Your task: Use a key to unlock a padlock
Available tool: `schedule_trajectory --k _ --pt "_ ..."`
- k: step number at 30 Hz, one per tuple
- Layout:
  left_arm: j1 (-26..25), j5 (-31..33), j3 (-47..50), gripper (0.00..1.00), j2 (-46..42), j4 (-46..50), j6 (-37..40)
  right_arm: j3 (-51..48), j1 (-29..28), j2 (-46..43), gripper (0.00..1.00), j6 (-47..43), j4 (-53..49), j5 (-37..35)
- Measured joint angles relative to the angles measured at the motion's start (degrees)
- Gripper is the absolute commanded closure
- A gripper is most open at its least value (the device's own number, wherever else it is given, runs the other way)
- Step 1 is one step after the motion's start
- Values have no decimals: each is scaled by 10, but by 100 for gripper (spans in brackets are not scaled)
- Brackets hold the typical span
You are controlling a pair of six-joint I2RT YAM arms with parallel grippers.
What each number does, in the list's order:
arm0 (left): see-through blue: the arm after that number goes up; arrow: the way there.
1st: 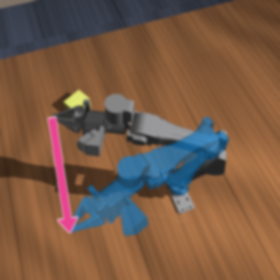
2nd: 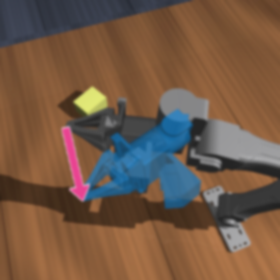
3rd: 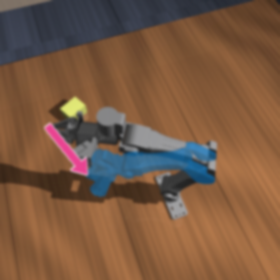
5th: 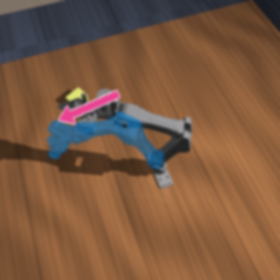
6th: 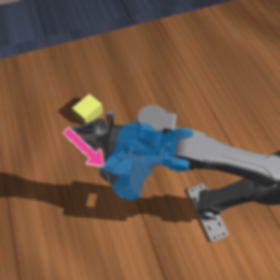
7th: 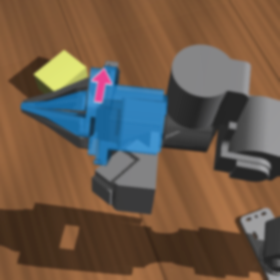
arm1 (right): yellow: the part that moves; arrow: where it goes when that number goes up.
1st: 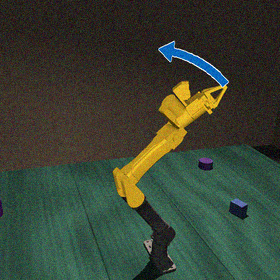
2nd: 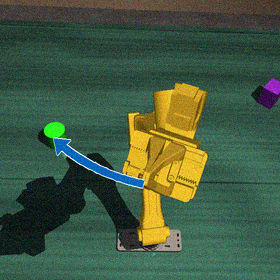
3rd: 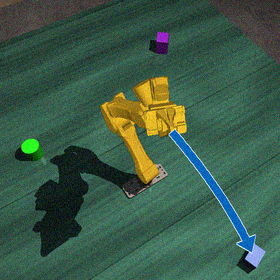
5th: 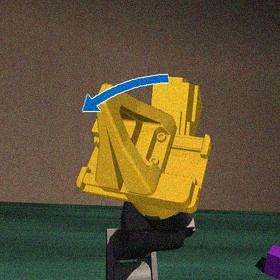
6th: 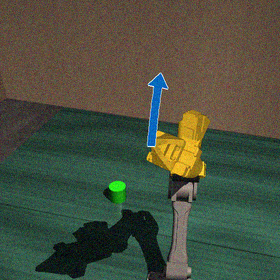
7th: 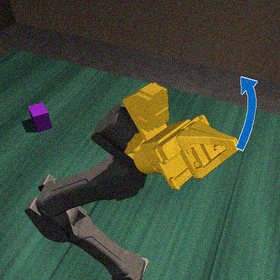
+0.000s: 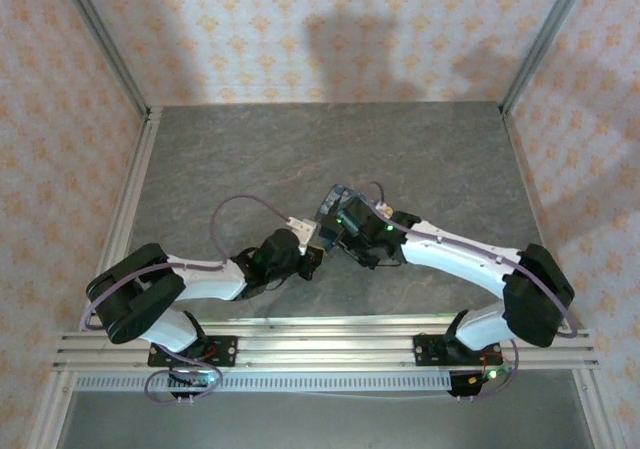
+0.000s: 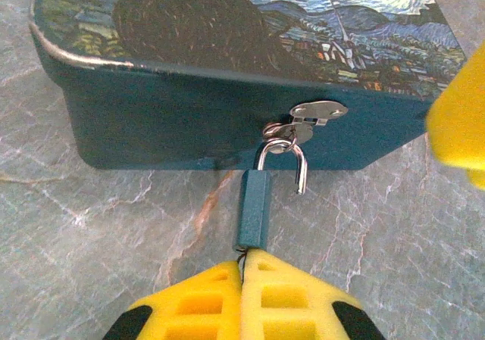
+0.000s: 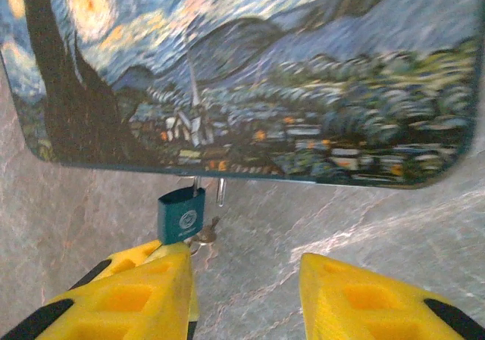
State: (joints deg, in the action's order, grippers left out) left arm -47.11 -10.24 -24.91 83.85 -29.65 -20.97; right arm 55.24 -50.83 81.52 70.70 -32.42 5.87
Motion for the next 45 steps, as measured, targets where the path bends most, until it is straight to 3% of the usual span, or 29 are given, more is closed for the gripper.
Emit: schedule_trajectory --k 23,45 --pt "-13 -14 21 100 -50 -46 -47 10 -4 28 61 5 32 28" --pt "-23 -59 22 100 4 -107 -33 10 -4 28 60 17 14 25"
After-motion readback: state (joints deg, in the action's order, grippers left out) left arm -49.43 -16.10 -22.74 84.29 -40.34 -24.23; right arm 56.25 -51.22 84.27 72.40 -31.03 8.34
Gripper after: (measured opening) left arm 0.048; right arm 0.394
